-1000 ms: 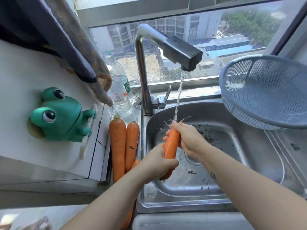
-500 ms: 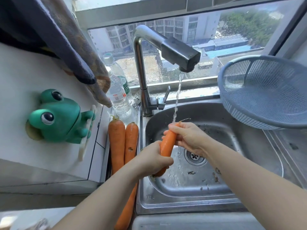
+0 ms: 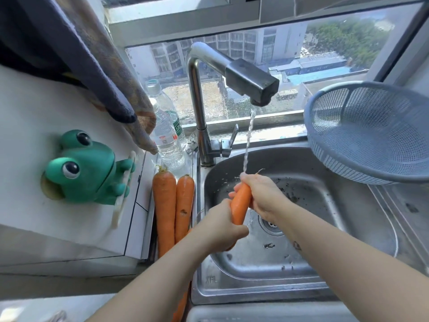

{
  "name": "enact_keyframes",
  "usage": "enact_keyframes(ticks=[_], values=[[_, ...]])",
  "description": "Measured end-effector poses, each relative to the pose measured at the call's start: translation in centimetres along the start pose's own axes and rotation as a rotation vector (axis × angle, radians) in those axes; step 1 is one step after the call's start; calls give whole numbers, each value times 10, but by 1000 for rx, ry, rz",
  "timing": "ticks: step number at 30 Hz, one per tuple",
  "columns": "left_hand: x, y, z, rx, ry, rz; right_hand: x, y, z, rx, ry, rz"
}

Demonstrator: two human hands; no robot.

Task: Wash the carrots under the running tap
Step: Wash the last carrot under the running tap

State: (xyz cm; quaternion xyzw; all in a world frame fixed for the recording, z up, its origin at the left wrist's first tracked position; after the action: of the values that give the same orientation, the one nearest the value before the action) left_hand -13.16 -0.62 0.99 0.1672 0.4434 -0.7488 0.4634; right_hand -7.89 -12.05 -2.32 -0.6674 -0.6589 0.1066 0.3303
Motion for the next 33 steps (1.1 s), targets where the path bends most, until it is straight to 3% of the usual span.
enact_keyframes(ticks=[3,7,10,13,17,20,23,27,29,33], values=[[1,0,0,-3,-314,-89,3,4,1,41,134,103],[-4,-2,-9,-166,-1078,-344,10,2,-4,122,460,-83],[-4,-1,-12,-249,-1492,-531,14,-7,-10,133,468,-244],[-6,2,-11,-256,-1662,-598,15,-10,-12,108,352,-319],[-7,7,-12,-282,-1685,-635,8,-9,-12,66,224,-359],[-8,10,-10,-367,-1666,-542,-3,-8,-18,-39,73,-319],[-9,17,-12,-381,-1518,-333,-17,2,-23,-167,-152,-128],[-6,23,-7,-232,-1268,-112,-30,10,-26,-179,-123,178],[-5,25,0,-204,-1231,-49,-34,8,-28,-183,-98,252],[-6,32,1,-259,-1236,34,-34,5,-29,-159,-45,88]])
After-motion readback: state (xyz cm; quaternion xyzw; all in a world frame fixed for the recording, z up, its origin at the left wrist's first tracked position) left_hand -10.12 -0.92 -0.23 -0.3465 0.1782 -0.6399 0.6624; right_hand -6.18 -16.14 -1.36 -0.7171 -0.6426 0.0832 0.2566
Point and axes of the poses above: each hand's wrist, its own y-axis towards the middle knuckle, its own x-axis out of the palm, z = x × y, the point moved 2 cm from there along y, towards the middle knuckle, and after that the axes turned 3 degrees about y, right-handed, at the moved point
